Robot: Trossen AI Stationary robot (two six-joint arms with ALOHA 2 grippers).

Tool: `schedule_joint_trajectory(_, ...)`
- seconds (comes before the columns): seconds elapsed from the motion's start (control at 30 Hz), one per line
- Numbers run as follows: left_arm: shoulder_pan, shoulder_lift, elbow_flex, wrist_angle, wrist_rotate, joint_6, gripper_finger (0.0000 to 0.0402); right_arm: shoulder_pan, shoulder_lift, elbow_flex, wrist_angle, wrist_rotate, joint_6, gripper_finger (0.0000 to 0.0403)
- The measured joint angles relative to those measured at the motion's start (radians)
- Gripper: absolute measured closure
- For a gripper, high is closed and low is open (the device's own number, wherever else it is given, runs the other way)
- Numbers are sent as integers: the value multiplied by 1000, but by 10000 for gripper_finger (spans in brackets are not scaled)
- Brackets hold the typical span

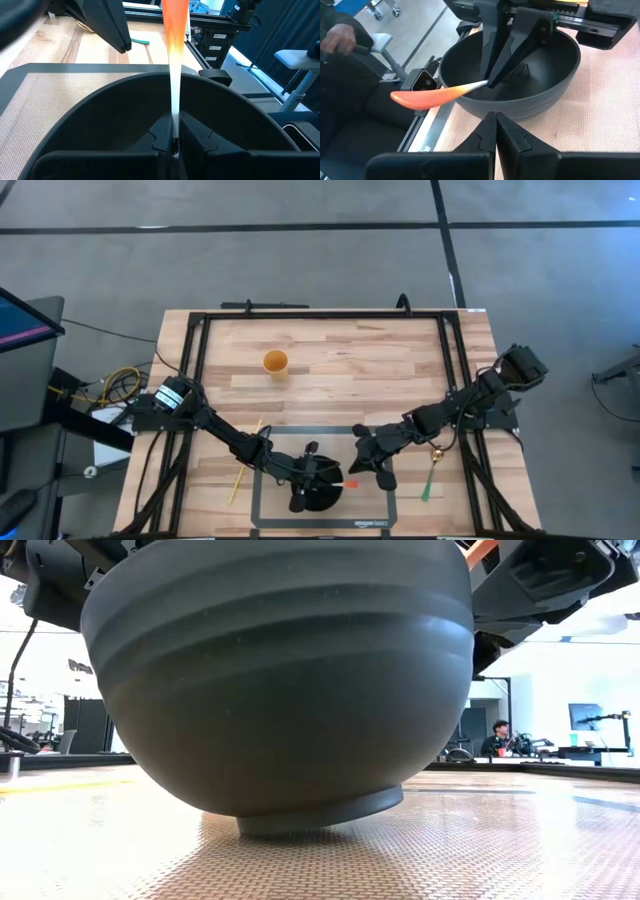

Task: Pick & Place Utensil
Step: Put the white orange fork into the black bowl on the transparent mat

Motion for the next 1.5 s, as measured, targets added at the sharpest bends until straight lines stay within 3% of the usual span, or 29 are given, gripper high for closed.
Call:
schedule_joint_trajectory(0.47,2,0,0,0,0,0,374,15,3,0,3,-24,37,403)
schedule_joint_trajectory(0.77,2,0,0,0,0,-1,374,64,159,1,150,-4,87,403)
schedule_joint_trajectory(1.5,3,0,2,0,0,-1,373,35,212,7,221,-1,106,403)
